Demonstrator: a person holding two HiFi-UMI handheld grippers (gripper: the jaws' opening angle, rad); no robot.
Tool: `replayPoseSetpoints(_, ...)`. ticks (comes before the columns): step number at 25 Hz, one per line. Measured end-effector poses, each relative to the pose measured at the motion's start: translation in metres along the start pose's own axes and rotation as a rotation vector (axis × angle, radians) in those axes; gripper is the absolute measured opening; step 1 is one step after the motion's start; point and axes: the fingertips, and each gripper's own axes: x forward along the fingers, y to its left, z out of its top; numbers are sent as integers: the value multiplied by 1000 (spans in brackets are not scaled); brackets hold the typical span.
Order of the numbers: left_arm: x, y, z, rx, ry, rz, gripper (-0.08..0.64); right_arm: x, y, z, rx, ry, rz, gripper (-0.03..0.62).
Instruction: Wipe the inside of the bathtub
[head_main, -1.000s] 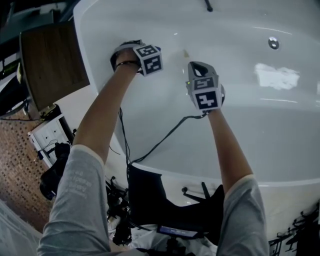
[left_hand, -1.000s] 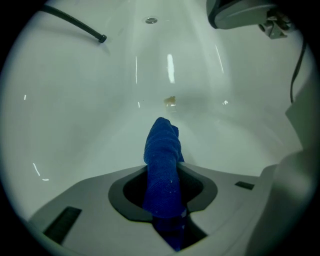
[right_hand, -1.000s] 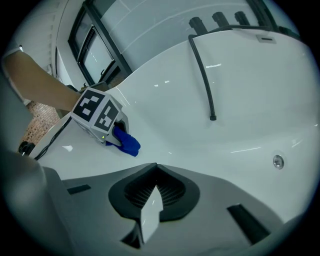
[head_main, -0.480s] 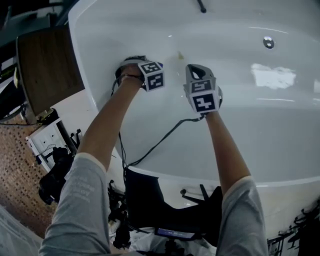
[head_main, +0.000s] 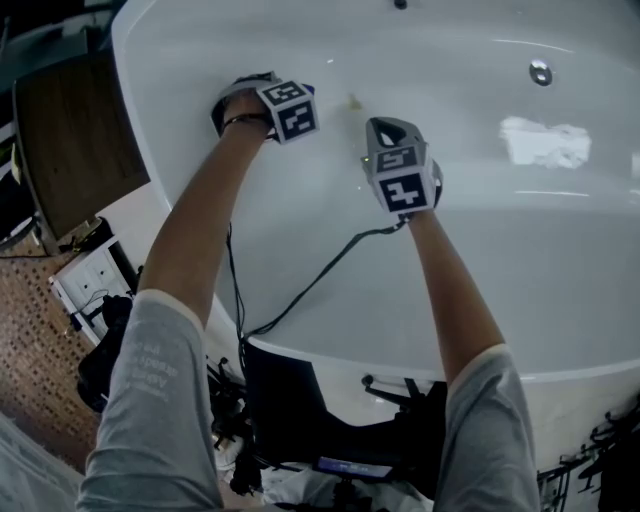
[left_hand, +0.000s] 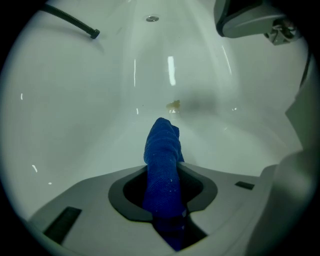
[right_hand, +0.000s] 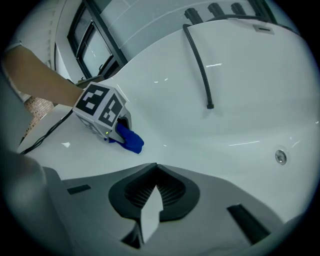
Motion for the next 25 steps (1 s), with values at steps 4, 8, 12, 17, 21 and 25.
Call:
replayPoseSetpoints(4, 2, -58, 11, 40, -5, -101, 126, 4, 5, 2, -3, 7, 11, 9)
replayPoseSetpoints(8, 7, -110, 20, 112, -3, -154, 126, 3, 6, 6, -14, 2, 15, 9)
replayPoseSetpoints(12, 11, -97, 25, 77, -40, -140, 126, 3, -3, 4, -8, 3, 7, 9)
replayPoseSetpoints(17, 18, -26, 22, -1, -38, -59, 126, 10, -12, -6, -2, 15, -4, 9)
replayPoseSetpoints(21, 22, 9, 21, -32, -33, -41, 126, 16, -14, -15, 14, 24, -7, 9)
replayPoseSetpoints(25, 23, -3, 27, -35, -36, -50, 126, 19, -13, -19, 19, 28, 1, 9)
